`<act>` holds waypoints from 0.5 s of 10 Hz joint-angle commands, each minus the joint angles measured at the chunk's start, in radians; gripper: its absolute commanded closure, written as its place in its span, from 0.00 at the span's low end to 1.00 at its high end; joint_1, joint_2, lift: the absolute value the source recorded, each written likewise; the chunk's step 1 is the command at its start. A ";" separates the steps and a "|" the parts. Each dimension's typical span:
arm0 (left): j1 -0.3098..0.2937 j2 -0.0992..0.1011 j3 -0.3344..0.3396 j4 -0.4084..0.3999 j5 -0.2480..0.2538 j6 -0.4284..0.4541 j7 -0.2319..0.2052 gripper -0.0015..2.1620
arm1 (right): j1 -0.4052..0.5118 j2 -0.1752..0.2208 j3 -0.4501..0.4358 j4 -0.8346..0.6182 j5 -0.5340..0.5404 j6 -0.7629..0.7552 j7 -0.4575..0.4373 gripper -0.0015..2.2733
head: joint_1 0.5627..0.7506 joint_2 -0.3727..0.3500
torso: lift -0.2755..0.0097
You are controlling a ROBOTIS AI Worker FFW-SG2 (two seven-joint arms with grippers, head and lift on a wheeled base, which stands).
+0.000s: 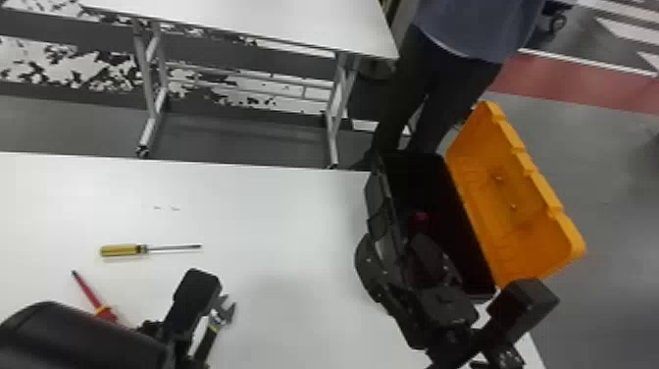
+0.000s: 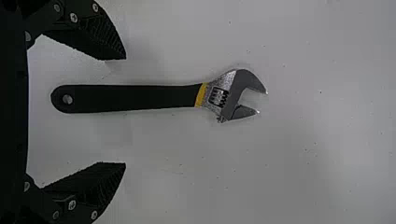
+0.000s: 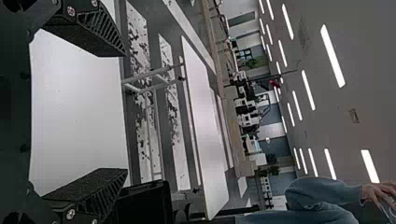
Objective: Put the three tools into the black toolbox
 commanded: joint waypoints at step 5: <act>0.000 -0.003 0.001 0.003 -0.003 0.001 -0.003 0.12 | 0.007 0.002 -0.008 -0.002 -0.015 -0.012 0.009 0.05 | 0.70 0.14 | 0.79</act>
